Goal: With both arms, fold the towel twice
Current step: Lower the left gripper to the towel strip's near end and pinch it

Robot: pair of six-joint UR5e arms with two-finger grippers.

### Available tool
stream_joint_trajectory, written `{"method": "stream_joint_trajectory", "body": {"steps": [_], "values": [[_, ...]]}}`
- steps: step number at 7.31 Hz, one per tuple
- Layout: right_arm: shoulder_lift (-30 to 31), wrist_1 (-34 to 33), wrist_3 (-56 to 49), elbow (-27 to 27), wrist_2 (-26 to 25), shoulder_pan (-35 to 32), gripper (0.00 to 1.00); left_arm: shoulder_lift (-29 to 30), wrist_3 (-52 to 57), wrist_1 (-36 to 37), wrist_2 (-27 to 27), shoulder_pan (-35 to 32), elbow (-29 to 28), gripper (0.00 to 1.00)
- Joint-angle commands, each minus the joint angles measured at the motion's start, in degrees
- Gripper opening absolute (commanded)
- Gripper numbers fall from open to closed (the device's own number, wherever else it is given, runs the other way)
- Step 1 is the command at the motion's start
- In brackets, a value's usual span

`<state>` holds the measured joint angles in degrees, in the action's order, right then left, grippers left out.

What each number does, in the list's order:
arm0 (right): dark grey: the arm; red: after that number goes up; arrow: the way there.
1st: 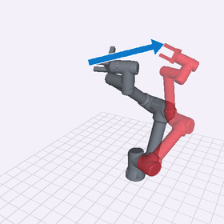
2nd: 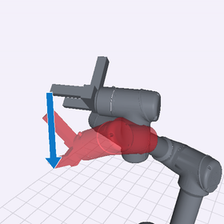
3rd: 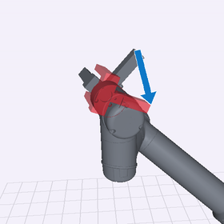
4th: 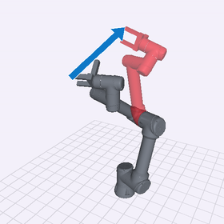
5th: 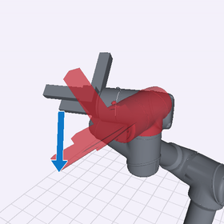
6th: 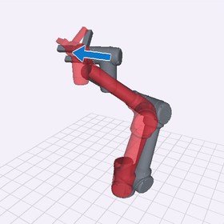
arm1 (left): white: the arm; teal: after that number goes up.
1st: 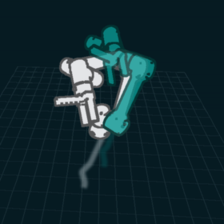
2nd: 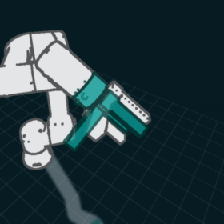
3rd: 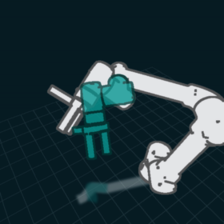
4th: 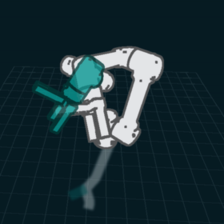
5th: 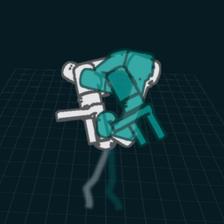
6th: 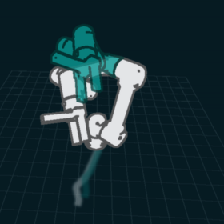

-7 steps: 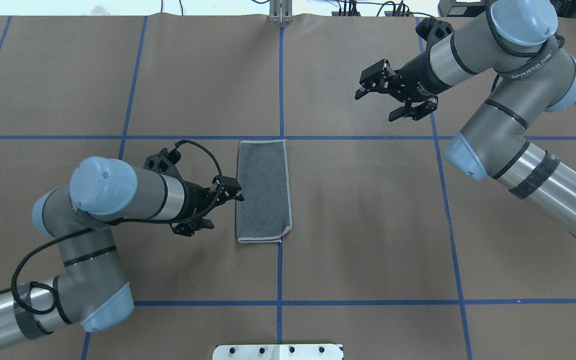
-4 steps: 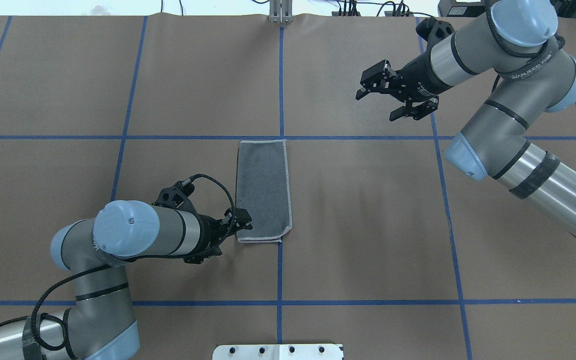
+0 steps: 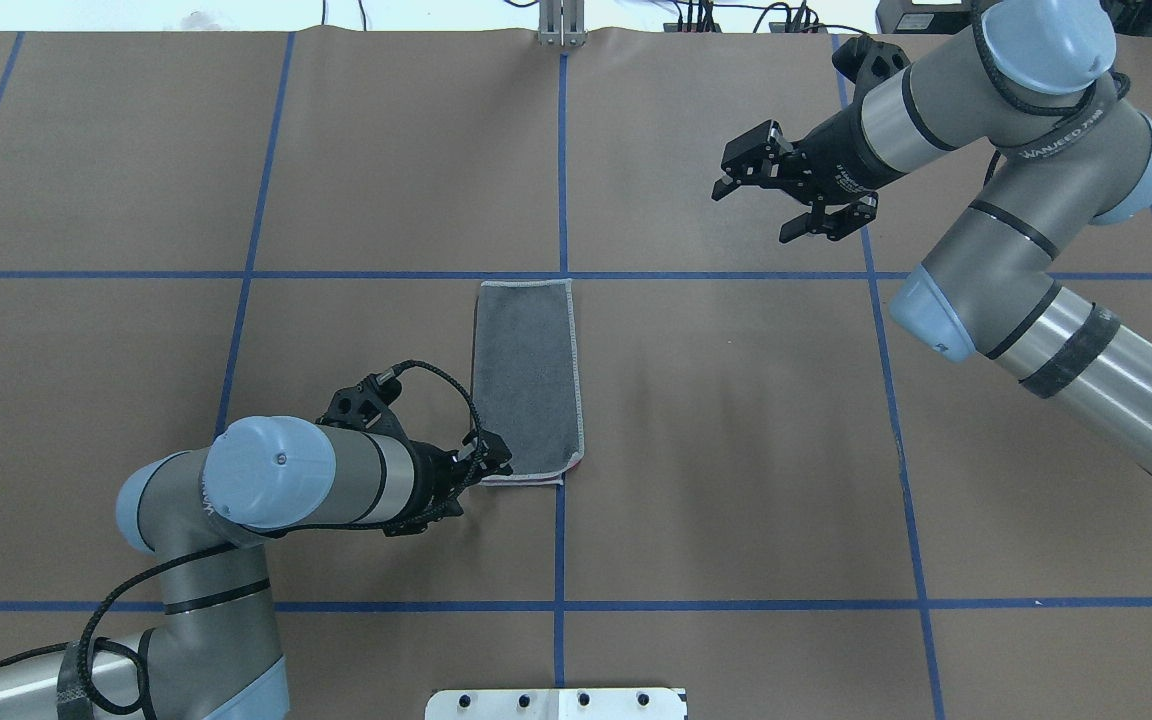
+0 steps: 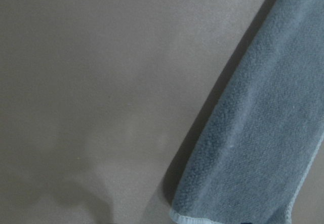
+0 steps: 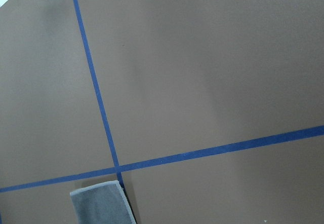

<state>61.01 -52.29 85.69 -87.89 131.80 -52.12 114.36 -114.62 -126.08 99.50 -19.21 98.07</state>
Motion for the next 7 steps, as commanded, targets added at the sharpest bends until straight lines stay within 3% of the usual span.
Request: {"method": "stream_joint_trajectory", "body": {"steps": [1,6,7], "values": [[0.16,0.09,-0.09,0.09,-0.05,0.00,1.00,1.48,0.10,1.45,-0.01,0.05,-0.77,0.70],[0.69,0.09,0.00,0.09,0.04,0.09,1.00,1.84,0.71,1.45,-0.10,-0.56,-2.09,0.66],[0.69,0.09,0.00,0.09,0.04,0.09,1.00,1.84,0.71,1.45,-0.10,-0.65,-2.10,0.61]]}}
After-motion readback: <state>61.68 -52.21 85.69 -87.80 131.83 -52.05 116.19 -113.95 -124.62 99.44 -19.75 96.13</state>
